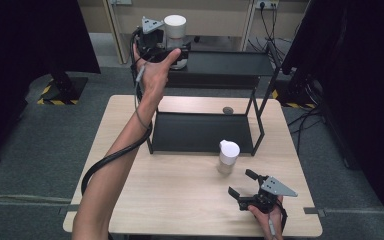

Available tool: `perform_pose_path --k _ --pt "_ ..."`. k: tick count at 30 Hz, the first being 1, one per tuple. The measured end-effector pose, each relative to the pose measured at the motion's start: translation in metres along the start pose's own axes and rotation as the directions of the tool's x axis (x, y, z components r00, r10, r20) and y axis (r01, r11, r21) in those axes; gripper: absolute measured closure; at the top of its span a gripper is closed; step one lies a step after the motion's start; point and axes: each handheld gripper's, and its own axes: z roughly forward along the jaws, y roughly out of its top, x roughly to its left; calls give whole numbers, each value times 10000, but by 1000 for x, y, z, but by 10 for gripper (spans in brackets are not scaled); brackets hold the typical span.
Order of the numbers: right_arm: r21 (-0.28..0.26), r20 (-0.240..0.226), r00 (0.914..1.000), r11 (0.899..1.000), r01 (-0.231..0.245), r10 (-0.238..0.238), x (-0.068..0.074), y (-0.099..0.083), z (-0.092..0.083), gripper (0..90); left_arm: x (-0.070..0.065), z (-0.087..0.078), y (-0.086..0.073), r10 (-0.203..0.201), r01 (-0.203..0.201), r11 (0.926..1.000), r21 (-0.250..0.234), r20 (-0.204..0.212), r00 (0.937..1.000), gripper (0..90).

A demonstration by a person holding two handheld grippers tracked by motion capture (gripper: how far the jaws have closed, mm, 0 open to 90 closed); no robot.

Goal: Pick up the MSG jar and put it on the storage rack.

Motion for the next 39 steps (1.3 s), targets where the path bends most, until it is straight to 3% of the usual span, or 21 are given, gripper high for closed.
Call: perform_pose_path --k 10,21,29,39 --pt "9 0 10000 10000 21 -21 0 0 0 4 -7 -16 -9 247 -245 9997 -56 272 9993 2" --pt "16 1 10000 10000 43 -43 0 0 0 4 -7 -33 -25 238 -226 9995 -221 556 9982 3" --pt "21 -13 10000 10000 56 -56 0 0 1 4 -12 -47 -39 484 -460 9986 -273 945 9944 3" --pt "19 -7 10000 10000 45 -45 0 0 1 4 -13 -60 -56 455 -400 9984 -411 1444 9885 4"
